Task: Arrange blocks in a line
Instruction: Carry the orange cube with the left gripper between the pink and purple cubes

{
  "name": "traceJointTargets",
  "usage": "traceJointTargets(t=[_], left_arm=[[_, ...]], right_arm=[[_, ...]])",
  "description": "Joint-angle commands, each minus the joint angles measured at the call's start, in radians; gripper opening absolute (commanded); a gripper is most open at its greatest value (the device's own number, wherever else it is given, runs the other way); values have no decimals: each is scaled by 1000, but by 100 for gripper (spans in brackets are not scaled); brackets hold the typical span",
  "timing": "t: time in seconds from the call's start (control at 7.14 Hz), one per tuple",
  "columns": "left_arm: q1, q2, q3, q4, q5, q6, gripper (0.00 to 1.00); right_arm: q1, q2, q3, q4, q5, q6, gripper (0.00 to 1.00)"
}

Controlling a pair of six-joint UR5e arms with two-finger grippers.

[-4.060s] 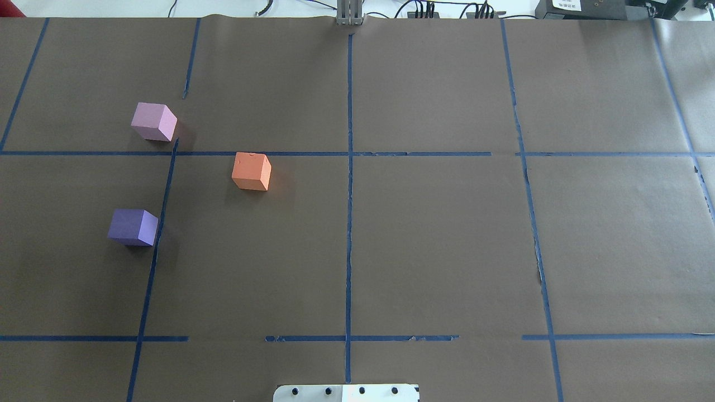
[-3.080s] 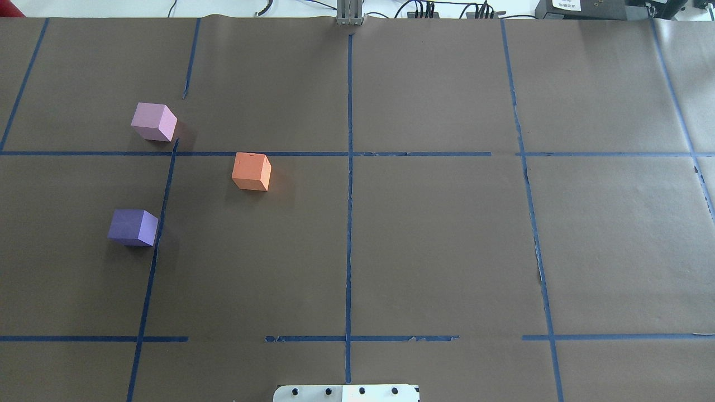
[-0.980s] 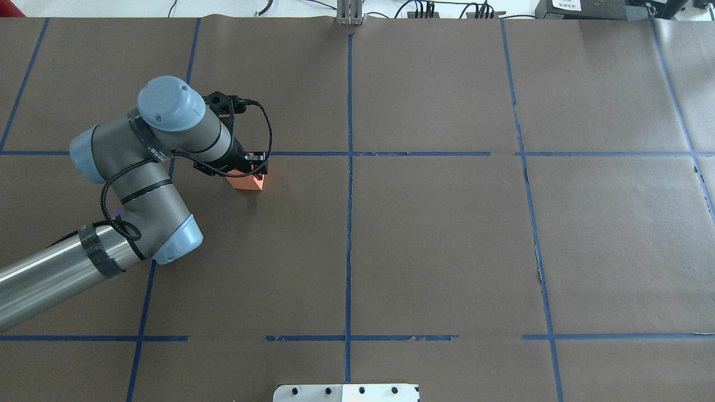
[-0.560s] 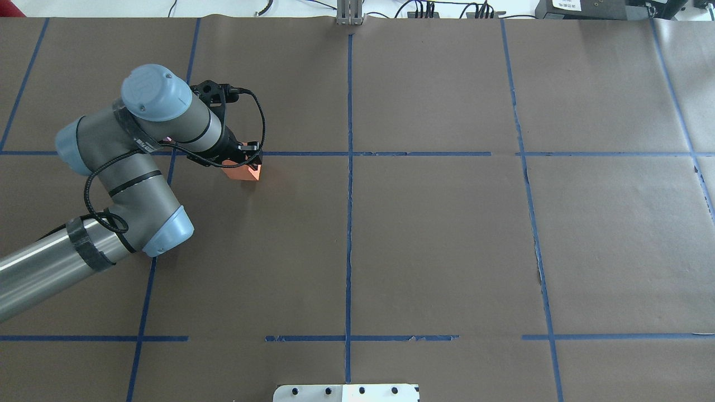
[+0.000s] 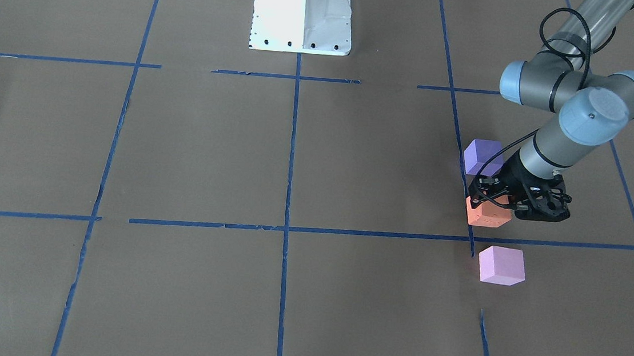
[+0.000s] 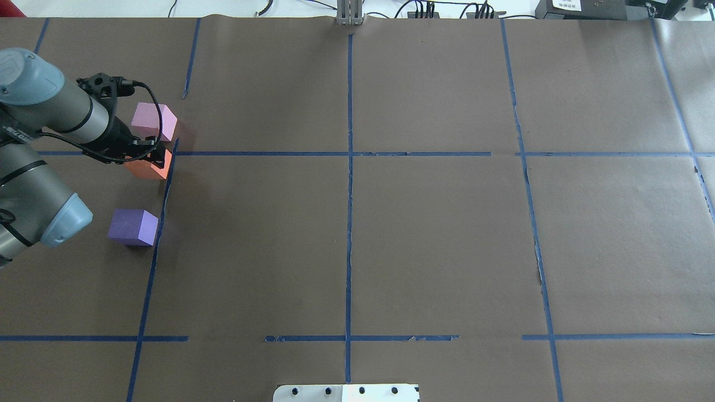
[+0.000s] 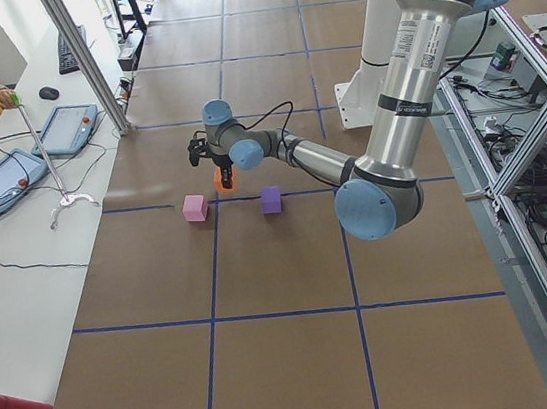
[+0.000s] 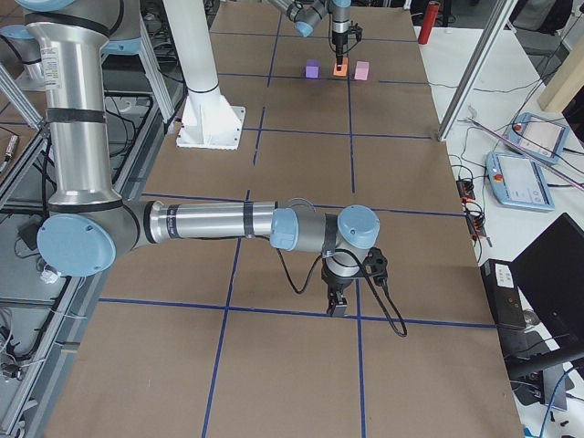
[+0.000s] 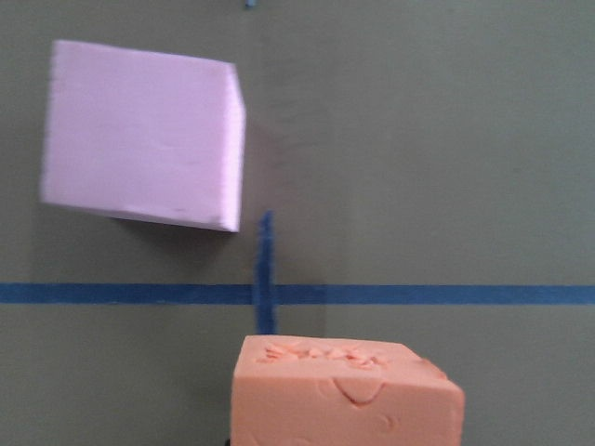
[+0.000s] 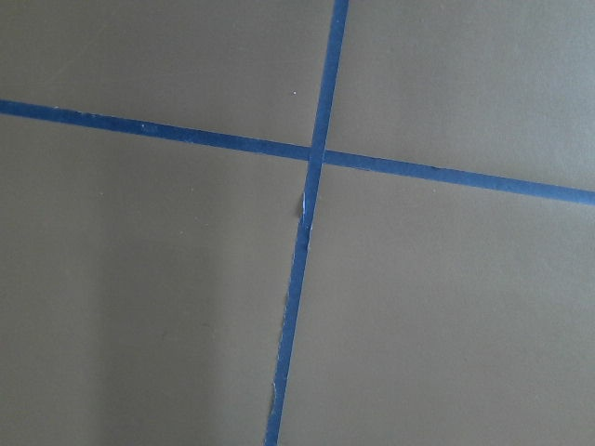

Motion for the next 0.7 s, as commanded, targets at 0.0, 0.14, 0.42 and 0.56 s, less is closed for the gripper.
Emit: traceJointTargets(t=[0.0, 0.14, 0.42, 0.56], left_arm=[[-4, 17, 21, 0, -5, 20, 20], [-1, 11, 25, 0, -5, 16, 23], [-1, -1, 35, -1, -5, 19, 26], [1, -4, 37, -1, -5, 23, 49]], right_arm=[[-1, 0, 0, 0, 0, 0, 100], [-1, 0, 0, 0, 0, 0, 100], [-1, 0, 0, 0, 0, 0, 100], [-1, 0, 0, 0, 0, 0, 100]])
